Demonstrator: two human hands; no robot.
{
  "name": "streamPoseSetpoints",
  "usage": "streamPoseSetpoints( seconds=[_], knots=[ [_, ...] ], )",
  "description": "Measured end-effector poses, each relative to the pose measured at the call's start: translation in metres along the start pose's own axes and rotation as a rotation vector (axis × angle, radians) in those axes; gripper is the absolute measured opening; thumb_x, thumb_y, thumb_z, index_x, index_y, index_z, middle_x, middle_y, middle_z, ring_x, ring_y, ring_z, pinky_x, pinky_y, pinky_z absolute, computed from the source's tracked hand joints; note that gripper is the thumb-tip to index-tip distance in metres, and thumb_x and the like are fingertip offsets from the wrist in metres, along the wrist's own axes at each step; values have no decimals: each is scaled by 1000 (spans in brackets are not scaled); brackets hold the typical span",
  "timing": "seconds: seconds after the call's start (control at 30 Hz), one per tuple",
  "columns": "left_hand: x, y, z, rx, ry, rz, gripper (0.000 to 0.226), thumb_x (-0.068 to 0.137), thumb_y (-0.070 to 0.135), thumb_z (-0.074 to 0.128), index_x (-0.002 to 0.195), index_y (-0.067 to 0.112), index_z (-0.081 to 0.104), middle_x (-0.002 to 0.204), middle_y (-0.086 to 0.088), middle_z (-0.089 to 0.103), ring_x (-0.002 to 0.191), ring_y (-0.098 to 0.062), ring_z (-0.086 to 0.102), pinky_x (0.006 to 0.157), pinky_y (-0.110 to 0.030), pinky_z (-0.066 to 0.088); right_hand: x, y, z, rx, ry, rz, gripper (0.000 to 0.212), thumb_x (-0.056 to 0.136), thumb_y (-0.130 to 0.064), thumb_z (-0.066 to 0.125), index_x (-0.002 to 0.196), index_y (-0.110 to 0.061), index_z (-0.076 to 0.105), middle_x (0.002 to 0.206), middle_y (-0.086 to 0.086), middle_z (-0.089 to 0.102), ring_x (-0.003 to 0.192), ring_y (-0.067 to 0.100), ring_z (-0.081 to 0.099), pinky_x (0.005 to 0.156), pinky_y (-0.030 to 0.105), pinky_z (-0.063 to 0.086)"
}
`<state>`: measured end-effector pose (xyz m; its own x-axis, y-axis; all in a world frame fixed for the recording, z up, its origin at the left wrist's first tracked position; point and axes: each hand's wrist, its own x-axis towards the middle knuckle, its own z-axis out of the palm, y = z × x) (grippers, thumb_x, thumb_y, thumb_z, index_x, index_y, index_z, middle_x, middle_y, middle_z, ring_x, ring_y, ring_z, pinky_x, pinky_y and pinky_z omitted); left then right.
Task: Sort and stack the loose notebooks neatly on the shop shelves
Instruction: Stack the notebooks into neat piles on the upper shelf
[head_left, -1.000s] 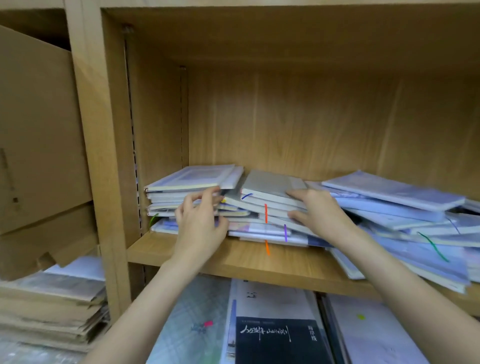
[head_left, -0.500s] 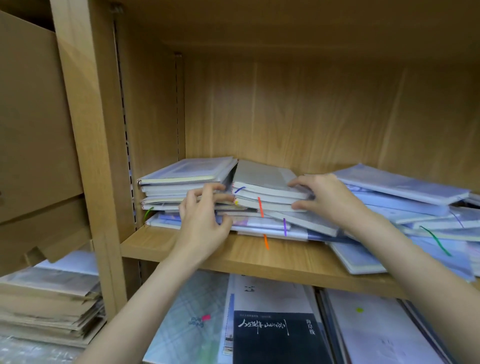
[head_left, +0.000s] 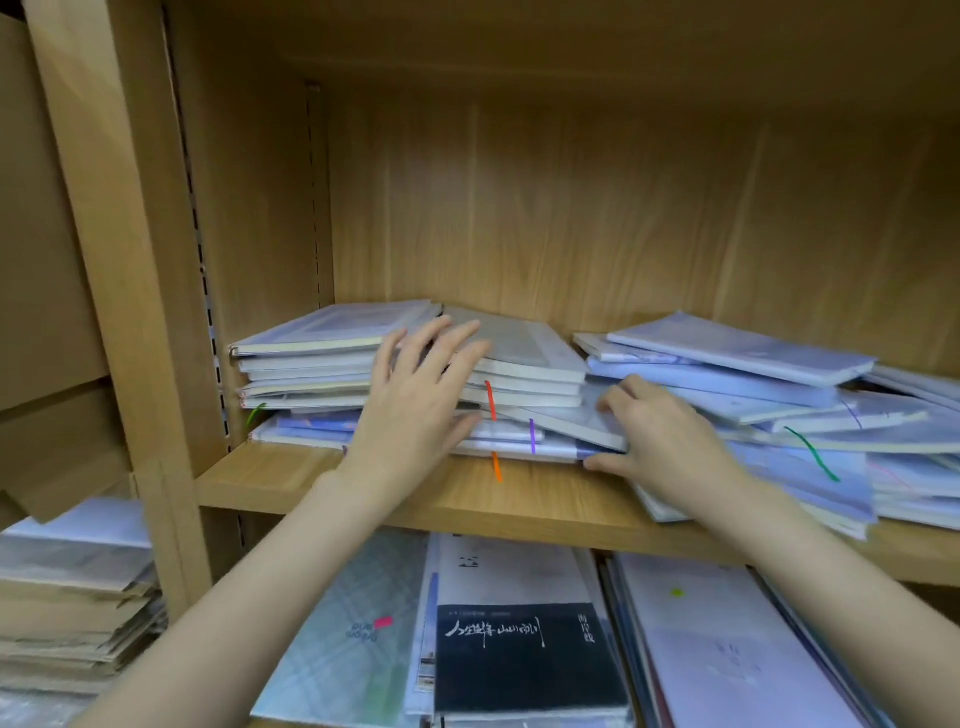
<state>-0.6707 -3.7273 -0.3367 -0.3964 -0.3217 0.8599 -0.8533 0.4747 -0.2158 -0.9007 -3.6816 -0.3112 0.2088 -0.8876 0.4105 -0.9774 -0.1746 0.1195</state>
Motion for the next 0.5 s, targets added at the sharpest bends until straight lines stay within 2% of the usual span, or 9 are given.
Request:
streamPoseSetpoints(
  seconds=[0.1, 0.2, 0.3, 0.37, 0.5],
  knots=[
    [19, -14, 5, 73, -104, 131, 57, 56, 17, 84, 109, 12, 64, 107, -6, 65, 100, -28, 60, 96, -40, 35, 11, 5, -8, -31, -56, -33, 35, 85, -40, 62, 112, -18, 59, 109, 8, 62, 106, 28, 57, 81, 35, 47],
    [31, -26, -3, -62, -140, 52, 52, 63, 12, 83, 111, 7, 64, 98, -10, 64, 89, -31, 60, 81, -40, 46, 14, 21, -17, -59, -40, -59, 15, 88, -21, 55, 99, -19, 64, 95, 10, 66, 97, 30, 61, 78, 38, 49],
    [51, -28, -11, -123, -138, -32, 46, 69, 11, 78, 112, 7, 64, 94, -11, 62, 85, -34, 58, 77, -39, 42, 13, 24, -10, -160, -14, -56, 24, 88, -10, 48, 106, -20, 60, 101, 8, 63, 98, 30, 60, 74, 34, 48],
    [59, -28, -13, -109, -132, -36, 44, 70, 13, 78, 111, 7, 65, 92, -11, 62, 84, -34, 58, 77, -38, 40, 17, 18, -2, -214, 17, -72, 26, 90, -11, 47, 113, -20, 56, 110, 5, 62, 101, 28, 59, 70, 33, 42],
    [54, -27, -12, -102, -116, -46, 45, 70, 13, 78, 112, 8, 64, 91, -9, 61, 84, -32, 57, 77, -38, 40, 12, 16, -8, -291, 47, -150, 23, 94, -12, 42, 112, -22, 52, 110, 1, 62, 101, 27, 59, 66, 31, 35]
  ],
)
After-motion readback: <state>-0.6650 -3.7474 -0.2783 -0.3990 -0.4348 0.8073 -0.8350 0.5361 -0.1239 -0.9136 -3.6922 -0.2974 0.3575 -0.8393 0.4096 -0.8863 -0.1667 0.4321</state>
